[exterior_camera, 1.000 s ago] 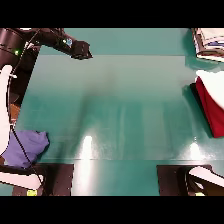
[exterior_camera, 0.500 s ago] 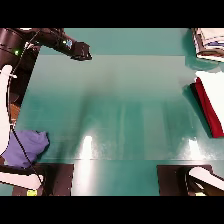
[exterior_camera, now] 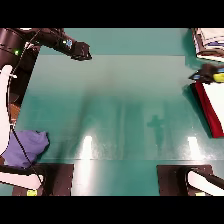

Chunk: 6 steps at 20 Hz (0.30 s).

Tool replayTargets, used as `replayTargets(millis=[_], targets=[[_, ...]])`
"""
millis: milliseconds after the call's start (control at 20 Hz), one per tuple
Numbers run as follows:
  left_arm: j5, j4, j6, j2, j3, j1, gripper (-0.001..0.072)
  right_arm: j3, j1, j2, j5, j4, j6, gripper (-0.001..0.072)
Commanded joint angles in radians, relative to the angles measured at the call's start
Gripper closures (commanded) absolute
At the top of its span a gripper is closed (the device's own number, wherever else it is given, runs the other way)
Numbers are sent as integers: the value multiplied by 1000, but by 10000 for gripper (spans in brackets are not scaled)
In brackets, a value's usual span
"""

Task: Fold the shirts.

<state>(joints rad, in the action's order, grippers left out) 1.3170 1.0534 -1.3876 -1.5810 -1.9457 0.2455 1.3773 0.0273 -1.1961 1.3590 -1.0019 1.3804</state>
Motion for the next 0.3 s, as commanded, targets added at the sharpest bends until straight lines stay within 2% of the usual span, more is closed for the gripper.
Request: replayTargets(millis=[0, 250], targets=[[-1, 0, 0, 0, 0, 0, 680, 1, -172, 0, -43, 5, -20, 698], [-1, 0, 0, 0, 0, 0, 680, 1, -204, 0, -40, 6, -20, 698]])
